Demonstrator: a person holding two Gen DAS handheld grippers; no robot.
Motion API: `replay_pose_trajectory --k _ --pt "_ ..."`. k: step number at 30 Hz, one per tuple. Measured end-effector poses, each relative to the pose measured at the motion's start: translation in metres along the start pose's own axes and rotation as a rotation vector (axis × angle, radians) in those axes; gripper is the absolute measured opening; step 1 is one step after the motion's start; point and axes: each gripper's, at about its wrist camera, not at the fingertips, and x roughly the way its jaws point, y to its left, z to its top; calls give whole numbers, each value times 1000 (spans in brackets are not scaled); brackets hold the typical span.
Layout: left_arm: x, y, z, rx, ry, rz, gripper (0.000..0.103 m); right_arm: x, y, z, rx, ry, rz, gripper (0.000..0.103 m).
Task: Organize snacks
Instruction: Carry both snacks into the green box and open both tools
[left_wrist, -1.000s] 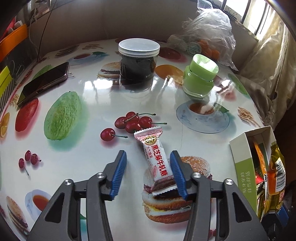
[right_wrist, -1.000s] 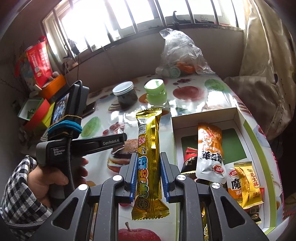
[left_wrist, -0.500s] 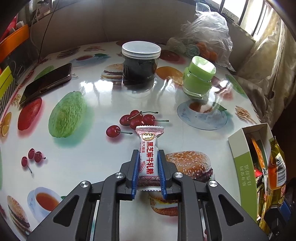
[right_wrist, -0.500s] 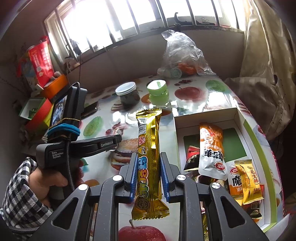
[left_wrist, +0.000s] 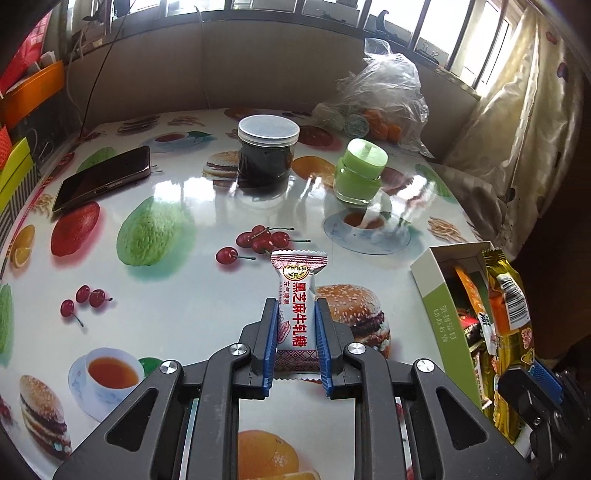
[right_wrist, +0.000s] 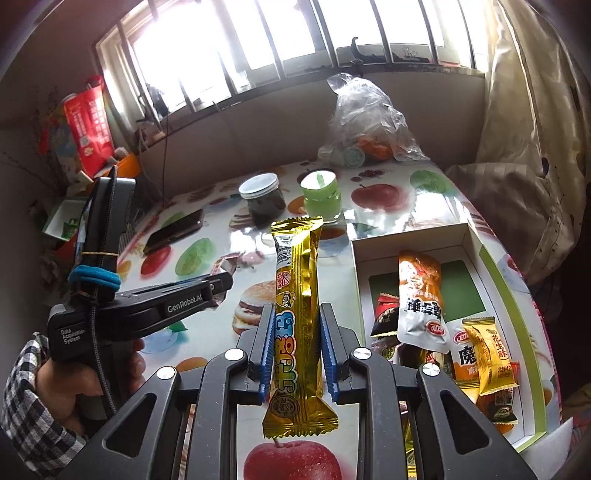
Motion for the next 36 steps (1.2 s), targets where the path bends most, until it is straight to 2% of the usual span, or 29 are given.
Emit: replay_pose_trajectory --k 16,36 --pt "-34 -38 -6 70 -35 -72 20 -32 -16 -1 19 -49 -46 22" --pt "-9 -109 -4 156 20 -158 20 -42 -83 -14 108 -39 -165 22"
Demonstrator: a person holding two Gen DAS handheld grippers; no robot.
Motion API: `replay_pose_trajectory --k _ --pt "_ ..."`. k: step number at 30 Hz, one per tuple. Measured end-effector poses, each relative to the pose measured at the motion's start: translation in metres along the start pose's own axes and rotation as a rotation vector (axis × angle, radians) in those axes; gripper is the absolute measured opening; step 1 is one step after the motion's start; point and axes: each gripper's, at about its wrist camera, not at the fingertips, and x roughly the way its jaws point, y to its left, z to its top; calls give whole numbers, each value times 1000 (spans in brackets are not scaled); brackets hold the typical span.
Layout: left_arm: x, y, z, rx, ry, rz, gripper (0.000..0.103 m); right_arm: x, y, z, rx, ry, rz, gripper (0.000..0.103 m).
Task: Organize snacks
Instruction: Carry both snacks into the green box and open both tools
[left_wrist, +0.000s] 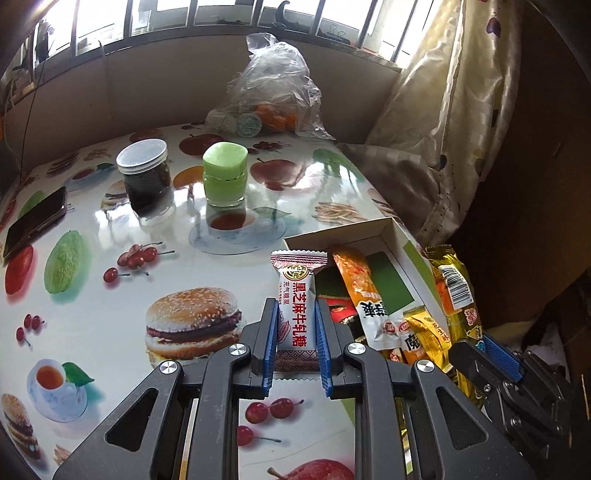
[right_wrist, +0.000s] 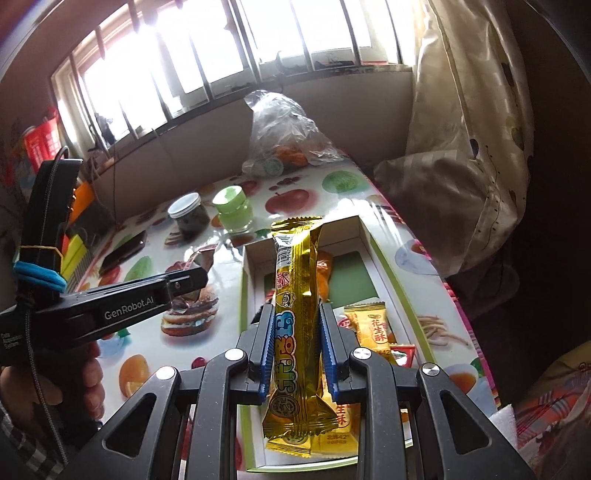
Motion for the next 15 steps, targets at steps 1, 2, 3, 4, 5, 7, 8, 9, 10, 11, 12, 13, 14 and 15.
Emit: replay_pose_trajectory --k 1,2,3,4,5,7,8,9,10,11,12,13,14,15 --pt "3 -3 1 2 5 -7 20 1 -4 -1 3 1 -10 22" --pt "7 -5 2 1 14 -14 20 2 -7 -2 6 3 -17 22" --pt "10 -7 3 -1 22 -17 20 3 -10 -2 8 6 -25 22" --pt "13 -9 3 4 24 -18 20 4 -13 -3 6 8 -39 22" --pt "15 -12 3 11 27 -20 20 5 -16 -4 2 10 -55 22" --pt "21 -16 4 16 38 -25 20 8 -22 -5 5 20 -70 22" --pt "24 -17 4 18 43 -28 20 9 -25 -6 11 26 -72 22" --pt "27 -18 5 17 49 -27 20 10 -28 -7 13 32 -79 22" --pt "29 -19 5 19 52 -26 20 12 -30 -8 16 37 -86 22" --pt "32 -20 5 21 57 -26 20 13 -33 -8 19 42 -89 22" --pt "34 -21 5 19 62 -25 20 15 -35 -9 21 47 -92 22" --pt "37 -21 6 18 66 -25 20 17 -37 -9 22 51 -95 22" --pt "39 -22 6 20 71 -27 20 18 -39 -10 22 57 -100 22" --pt "41 -24 6 19 75 -25 20 21 -40 -10 21 63 -106 22"
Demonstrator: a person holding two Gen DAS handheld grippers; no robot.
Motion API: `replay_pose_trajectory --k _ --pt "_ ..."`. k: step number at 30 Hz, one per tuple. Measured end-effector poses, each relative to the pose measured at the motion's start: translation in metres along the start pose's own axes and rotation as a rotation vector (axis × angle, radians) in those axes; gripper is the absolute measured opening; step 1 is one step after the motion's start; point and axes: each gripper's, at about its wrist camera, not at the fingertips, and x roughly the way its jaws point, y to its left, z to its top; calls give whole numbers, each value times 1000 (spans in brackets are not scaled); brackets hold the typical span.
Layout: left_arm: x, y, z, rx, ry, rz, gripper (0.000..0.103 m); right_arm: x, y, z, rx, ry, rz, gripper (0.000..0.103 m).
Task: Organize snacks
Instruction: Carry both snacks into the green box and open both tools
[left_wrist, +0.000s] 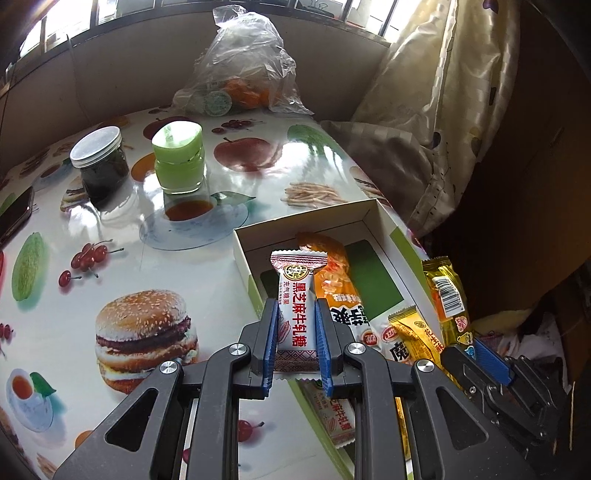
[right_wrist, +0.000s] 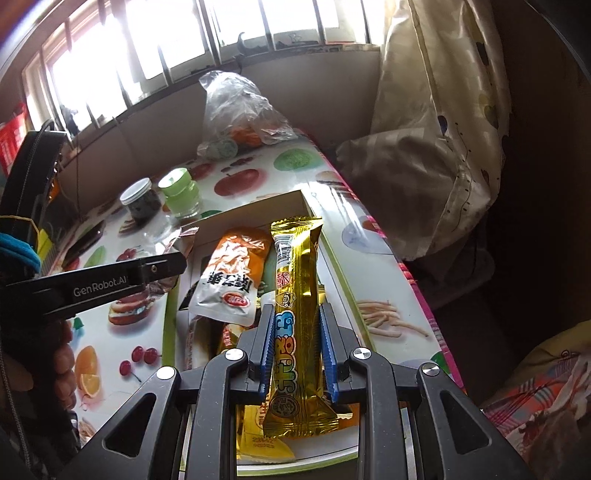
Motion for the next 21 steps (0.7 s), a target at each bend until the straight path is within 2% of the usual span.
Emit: replay_pose_trajectory --k 8,17,21 --pt "8 -6 0 18 9 13 20 10 -3 -3 -9 21 -18 22" --pt "13 -7 1 10 26 -5 21 13 -4 -3 -18 29 -17 22" --pt "11 -9 0 18 19 -12 22 12 -4 -2 -18 29 -15 25"
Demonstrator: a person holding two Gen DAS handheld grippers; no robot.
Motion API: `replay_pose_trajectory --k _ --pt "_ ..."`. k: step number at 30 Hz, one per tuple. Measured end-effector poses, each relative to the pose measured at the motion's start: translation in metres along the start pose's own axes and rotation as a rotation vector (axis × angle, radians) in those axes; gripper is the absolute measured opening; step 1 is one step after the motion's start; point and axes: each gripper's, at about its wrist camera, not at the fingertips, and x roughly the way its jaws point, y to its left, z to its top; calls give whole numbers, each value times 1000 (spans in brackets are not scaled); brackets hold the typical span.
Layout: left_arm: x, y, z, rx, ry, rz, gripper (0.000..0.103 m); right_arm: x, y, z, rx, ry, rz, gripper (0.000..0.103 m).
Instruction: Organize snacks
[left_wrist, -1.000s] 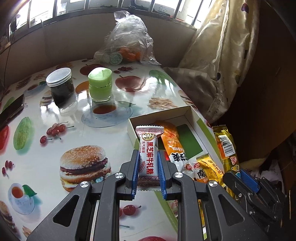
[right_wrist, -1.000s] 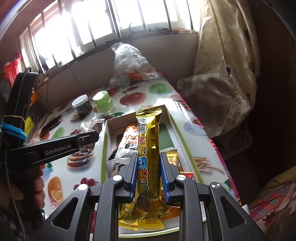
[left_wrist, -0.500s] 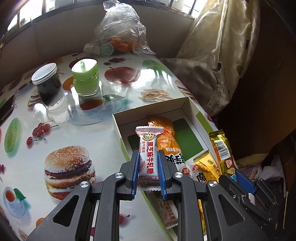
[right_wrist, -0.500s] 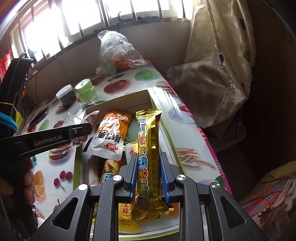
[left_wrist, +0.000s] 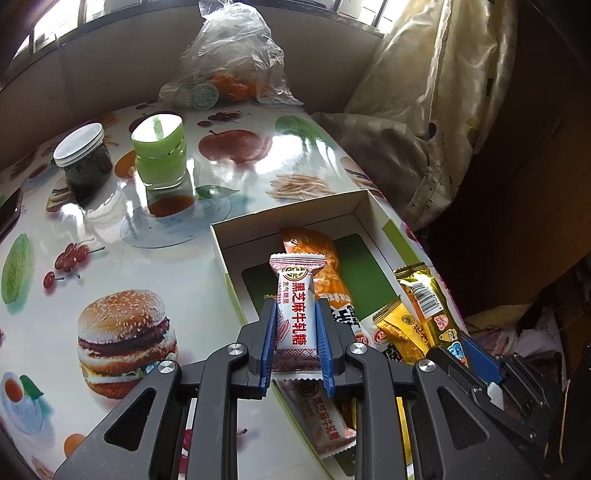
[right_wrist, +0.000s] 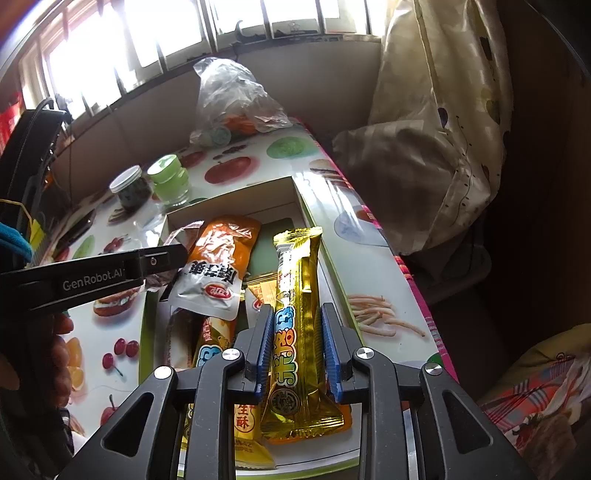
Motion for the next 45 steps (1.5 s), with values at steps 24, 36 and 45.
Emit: replay_pose_trajectory --k 24,36,45 --pt "-44 -8 -26 23 -80 6 38 -36 6 -9 5 -68 -28 41" --pt "-82 -7 -70 42 -146 44 38 -70 19 -36 25 -103 -24 43" --pt "-88 -6 -104 76 -147 102 38 -76 27 -59 24 -97 -33 44"
